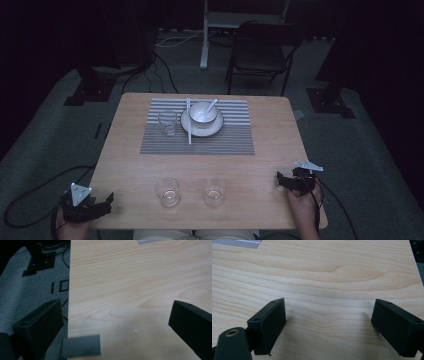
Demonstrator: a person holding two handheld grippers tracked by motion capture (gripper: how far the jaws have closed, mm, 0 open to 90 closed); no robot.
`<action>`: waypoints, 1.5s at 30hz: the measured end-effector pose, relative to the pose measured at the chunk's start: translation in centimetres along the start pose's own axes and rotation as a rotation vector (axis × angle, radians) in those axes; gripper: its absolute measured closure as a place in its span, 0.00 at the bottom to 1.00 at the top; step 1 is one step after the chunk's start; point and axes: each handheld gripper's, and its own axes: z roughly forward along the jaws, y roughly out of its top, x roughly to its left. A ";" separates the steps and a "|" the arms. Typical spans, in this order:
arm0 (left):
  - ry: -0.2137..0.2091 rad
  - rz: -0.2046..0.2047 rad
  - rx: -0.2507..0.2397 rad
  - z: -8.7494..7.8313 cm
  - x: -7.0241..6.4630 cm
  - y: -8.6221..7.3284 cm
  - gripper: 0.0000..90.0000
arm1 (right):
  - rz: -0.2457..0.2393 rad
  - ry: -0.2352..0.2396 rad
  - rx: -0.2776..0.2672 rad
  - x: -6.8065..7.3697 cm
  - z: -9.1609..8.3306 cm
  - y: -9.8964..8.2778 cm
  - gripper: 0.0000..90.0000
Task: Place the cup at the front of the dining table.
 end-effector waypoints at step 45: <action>-0.187 0.024 0.158 -3.2 -0.8 -5.4 0.00 | 0.001 -0.001 -0.001 0.0 0.0 0.0 0.13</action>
